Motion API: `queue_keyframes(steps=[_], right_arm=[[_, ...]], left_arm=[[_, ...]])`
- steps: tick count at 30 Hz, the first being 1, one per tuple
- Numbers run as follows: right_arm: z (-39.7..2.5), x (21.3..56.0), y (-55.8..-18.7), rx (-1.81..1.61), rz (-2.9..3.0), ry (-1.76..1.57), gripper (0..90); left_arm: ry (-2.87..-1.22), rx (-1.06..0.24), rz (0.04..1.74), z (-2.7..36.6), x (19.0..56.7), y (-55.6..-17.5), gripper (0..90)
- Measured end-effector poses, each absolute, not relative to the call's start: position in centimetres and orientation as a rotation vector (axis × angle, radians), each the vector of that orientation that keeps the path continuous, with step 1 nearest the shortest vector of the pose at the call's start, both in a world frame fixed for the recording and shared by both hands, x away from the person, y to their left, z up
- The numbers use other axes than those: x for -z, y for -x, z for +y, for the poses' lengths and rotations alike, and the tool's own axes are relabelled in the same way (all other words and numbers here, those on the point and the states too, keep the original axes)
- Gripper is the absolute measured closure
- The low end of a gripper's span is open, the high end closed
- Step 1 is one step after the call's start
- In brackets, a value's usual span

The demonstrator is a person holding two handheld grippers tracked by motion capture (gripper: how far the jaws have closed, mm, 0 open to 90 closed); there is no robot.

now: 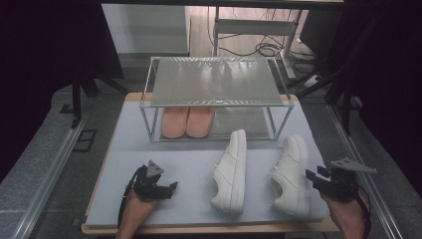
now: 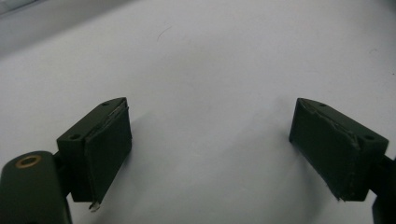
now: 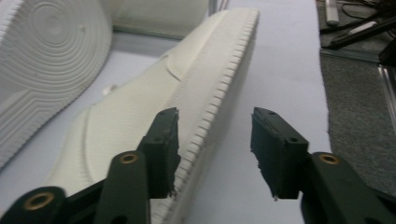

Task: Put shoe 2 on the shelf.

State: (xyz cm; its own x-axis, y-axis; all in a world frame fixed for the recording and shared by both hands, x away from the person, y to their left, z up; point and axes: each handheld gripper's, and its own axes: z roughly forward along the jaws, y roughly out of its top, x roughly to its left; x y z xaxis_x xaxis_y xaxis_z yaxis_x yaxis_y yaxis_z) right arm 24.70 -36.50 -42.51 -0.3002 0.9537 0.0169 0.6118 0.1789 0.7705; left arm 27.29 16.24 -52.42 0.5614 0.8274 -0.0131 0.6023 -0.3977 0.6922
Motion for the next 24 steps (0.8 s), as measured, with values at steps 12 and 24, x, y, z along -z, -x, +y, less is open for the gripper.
queue_keyframes(steps=[12,24], right_arm=[[-35.3,42.5,-25.1,-0.952,2.042,-1.402,89.7],[-35.9,42.6,-24.8,-0.893,2.036,-1.408,90.0]], left_arm=[[-2.140,-0.445,1.140,16.2,52.4,-27.3,13.0],[-2.141,-0.445,1.141,16.2,52.4,-27.3,13.1]])
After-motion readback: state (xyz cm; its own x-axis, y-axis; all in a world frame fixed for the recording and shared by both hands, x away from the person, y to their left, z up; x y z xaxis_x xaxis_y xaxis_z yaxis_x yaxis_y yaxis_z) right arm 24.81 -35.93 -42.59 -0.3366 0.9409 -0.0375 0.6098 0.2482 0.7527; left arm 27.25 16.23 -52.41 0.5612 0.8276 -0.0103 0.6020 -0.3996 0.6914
